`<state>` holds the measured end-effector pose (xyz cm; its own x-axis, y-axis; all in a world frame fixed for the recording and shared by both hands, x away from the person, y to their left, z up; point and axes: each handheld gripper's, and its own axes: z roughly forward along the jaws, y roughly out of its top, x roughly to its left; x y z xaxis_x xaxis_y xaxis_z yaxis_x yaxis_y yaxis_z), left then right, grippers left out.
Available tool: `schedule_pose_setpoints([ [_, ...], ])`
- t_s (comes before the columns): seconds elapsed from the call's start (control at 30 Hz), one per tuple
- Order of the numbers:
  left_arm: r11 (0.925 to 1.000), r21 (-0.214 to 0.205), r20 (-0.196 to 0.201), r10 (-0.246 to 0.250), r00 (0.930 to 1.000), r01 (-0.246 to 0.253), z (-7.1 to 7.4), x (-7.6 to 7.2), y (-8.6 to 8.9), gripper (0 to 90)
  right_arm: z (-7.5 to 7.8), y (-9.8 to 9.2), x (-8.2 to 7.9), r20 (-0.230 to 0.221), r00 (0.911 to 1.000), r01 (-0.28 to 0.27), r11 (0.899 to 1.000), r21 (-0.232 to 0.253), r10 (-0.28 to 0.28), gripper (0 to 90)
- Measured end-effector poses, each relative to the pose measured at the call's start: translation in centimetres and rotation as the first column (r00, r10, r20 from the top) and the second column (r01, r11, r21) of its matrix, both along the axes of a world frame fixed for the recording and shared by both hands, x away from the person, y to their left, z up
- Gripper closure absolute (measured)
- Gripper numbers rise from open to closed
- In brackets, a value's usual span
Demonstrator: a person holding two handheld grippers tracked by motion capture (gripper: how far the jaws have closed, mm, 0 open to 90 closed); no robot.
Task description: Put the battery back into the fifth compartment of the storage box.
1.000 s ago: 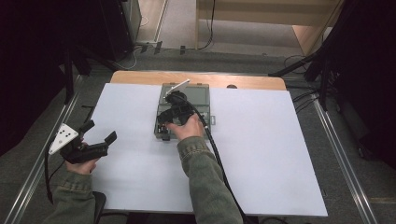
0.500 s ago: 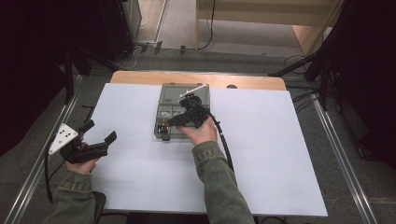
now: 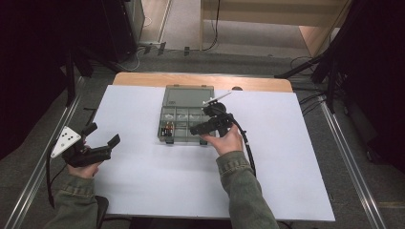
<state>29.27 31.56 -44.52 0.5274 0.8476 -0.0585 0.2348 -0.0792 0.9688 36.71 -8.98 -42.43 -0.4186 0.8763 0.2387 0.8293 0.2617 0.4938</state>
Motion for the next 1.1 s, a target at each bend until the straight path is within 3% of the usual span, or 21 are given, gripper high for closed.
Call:
schedule_pose_setpoints([
  [0.37,1.0000,0.006,0.000,-0.005,1.0000,0.005,-0.1,-0.1,-0.3,2.6,-1.7,-5.5,-3.3,-0.024,0.9990,0.036,0.995,-0.089,-0.038,0.0],
  [0.7,0.9999,0.014,0.001,-0.004,1.0000,0.004,0.0,-0.3,-0.4,2.6,-3.4,-10.5,-7.0,-0.017,0.9967,0.077,0.991,-0.111,-0.079,0.1],
  [0.93,0.9997,0.023,0.003,-0.006,1.0000,0.006,0.0,-0.5,-0.6,2.6,-4.0,-13.2,-9.2,-0.007,0.9943,0.105,0.991,-0.081,-0.106,0.5],
  [1.1,0.9995,0.031,0.004,-0.010,0.9999,0.010,0.0,-0.7,-0.7,2.6,-4.6,-14.8,-10.6,0.040,0.9906,0.132,0.991,-0.037,-0.131,0.5],
])
